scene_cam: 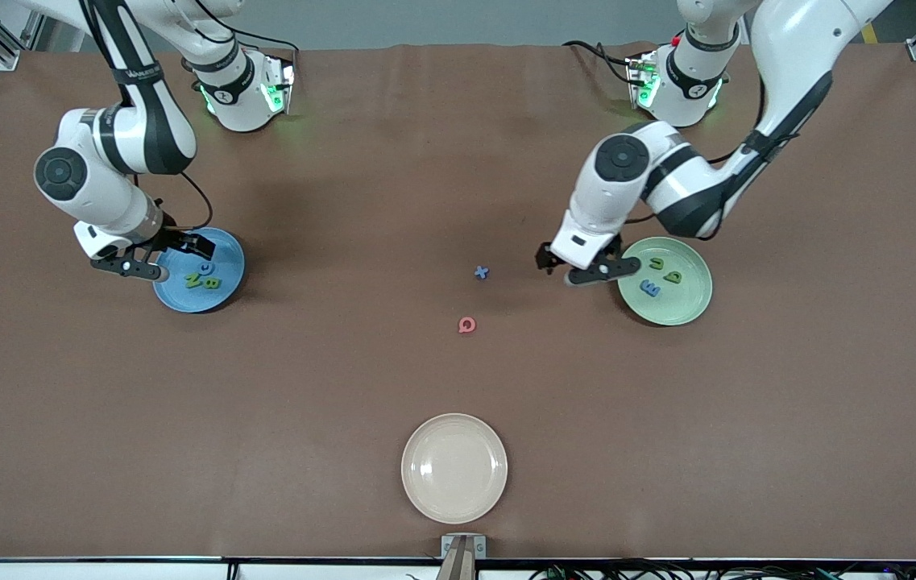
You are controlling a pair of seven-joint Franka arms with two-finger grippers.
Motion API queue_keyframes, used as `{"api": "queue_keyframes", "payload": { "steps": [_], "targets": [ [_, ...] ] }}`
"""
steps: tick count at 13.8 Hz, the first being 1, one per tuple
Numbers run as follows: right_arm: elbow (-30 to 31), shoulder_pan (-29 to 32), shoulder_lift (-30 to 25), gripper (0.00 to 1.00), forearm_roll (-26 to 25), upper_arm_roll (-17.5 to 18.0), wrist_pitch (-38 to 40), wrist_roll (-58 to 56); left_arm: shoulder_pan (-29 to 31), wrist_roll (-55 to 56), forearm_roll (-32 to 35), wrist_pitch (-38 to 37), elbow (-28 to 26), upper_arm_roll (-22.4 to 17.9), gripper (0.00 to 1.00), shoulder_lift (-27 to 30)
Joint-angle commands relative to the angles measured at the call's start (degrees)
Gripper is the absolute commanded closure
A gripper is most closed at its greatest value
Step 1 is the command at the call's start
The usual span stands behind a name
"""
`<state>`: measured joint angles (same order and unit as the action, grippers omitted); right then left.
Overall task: Sort uppercase to blue plate, lowercase to green plate
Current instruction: 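Grasp the blue x with the left gripper while the right gripper hovers nearby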
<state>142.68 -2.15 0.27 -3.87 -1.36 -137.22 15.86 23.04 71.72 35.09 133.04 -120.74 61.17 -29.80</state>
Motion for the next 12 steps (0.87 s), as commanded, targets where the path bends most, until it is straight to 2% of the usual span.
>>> {"api": "queue_keyframes", "payload": {
  "steps": [1,5,7,9,12],
  "targets": [
    [-2.57,-6.00,1.56,0.00,0.09,0.31,-0.06,9.42,-7.79,3.23,-0.81,-2.96,6.46,-3.14,0.00,-4.55],
    [-12.14,-17.16,10.17,0.00,0.44,0.40,-0.15,25.93,-26.33,8.60,-0.81,-3.58,15.16,-15.44,0.00,-9.91],
    [-16.80,-22.34,14.39,0.00,0.44,0.40,0.11,35.16,-32.85,9.04,-0.90,-3.58,18.07,-19.66,0.00,-10.54],
    [-21.72,-26.74,19.39,0.00,0.44,0.40,-0.06,42.91,-36.38,9.05,-0.72,-3.49,20.01,-21.52,0.01,-12.11],
    [-34.53,-30.71,29.32,0.00,1.31,0.48,0.46,48.98,-38.33,9.05,-0.11,-3.05,20.54,-22.14,0.20,-14.05]
  ]
}}
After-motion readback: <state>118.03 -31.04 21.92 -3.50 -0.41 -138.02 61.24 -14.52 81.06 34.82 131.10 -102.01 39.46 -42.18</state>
